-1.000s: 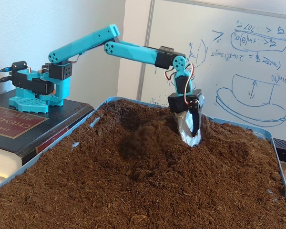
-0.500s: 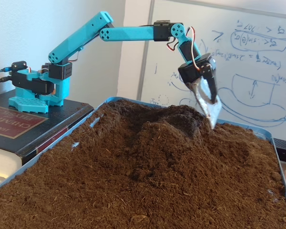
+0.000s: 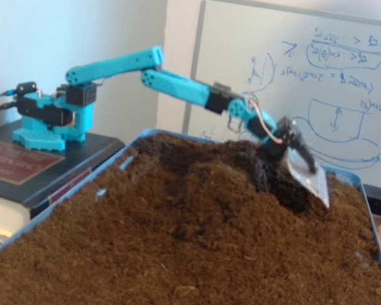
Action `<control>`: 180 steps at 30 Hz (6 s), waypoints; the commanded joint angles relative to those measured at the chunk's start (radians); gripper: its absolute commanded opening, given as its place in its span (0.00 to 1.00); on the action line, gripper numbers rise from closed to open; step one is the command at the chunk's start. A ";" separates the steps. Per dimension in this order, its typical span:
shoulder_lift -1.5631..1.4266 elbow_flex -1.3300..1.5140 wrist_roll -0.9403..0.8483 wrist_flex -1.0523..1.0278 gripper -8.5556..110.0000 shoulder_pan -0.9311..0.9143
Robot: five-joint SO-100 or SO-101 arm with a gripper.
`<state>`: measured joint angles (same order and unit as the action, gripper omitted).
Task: Build a berm.
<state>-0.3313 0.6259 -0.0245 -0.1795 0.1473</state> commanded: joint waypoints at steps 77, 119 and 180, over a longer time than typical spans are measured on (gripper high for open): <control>-0.098 -0.164 0.291 -0.341 0.07 0.095; -0.841 0.680 0.256 -0.339 0.07 0.081; -0.176 0.239 0.124 -0.175 0.07 -0.327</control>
<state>-0.3636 0.7655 0.0905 -0.2991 -0.2270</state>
